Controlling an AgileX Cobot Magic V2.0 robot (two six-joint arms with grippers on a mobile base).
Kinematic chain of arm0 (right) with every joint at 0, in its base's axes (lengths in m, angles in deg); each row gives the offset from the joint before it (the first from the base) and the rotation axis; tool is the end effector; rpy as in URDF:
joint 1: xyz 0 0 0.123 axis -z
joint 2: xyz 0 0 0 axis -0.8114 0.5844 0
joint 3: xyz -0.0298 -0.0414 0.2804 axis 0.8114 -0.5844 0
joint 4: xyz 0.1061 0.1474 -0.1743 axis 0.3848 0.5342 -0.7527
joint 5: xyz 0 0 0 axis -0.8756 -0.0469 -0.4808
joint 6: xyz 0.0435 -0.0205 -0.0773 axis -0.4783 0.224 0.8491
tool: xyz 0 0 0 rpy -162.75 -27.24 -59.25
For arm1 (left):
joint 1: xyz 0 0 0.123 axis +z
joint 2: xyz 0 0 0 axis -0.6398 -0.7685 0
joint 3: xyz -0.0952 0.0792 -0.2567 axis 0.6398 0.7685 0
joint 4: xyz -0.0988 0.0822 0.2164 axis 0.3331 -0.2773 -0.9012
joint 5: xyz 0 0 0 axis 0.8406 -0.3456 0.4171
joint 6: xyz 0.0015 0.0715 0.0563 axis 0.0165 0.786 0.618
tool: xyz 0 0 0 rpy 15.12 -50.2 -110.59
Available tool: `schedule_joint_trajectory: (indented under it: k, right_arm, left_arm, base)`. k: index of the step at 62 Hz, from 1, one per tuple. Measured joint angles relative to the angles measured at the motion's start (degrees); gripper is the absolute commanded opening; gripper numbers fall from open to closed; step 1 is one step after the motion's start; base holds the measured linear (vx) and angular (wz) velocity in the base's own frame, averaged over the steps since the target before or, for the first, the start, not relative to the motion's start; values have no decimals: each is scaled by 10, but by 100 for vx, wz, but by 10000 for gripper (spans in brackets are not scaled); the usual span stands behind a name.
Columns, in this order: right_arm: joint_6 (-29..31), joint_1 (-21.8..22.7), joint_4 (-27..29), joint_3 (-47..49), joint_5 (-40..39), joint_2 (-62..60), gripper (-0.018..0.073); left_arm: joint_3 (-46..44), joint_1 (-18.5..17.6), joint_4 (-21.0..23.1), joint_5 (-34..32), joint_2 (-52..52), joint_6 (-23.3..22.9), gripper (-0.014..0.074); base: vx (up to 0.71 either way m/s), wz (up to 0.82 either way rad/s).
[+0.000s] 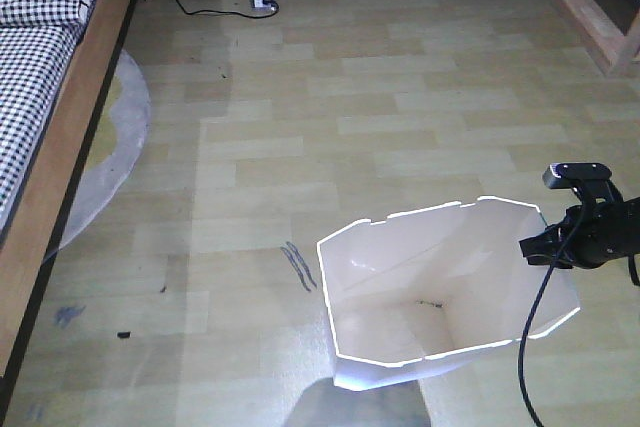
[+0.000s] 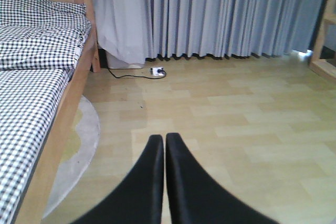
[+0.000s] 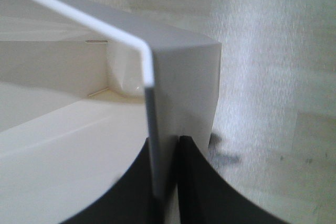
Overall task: Move trash bin to bedside with robot
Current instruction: 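Carry the held bin away from the desk while the base turns, then carry the held bin toward the curtains beside the bed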
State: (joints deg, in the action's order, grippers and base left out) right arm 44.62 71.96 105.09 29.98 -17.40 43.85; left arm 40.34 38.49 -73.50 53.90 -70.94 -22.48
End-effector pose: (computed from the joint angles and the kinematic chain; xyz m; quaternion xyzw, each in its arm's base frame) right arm 0.3053 -0.0594 0.0660 -0.0851 0.9706 0.1512 0.1670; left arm 0.0549 -0.0016 0.1819 -0.0131 0.7648 -0.0274 0.6436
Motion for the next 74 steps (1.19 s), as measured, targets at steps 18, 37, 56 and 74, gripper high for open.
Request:
schedule_joint_trajectory:
  k: [18, 37, 56, 74]
  right_arm:
    - [0, 0, 1, 0, 1, 0, -6]
    - [0, 0, 1, 0, 2, 0, -6]
    - [0, 0, 1, 0, 2, 0, -6]
    - [0, 0, 1, 0, 2, 0, -6]
  left_arm:
    - [0, 0, 0, 0, 0, 0, -6]
    - [0, 0, 0, 0, 0, 0, -6]
    - [0, 0, 0, 0, 0, 0, -6]
    - [0, 0, 0, 0, 0, 0, -6]
  base:
    - [45, 15]
    - [44, 13]
    - [44, 5]
    - [45, -3]
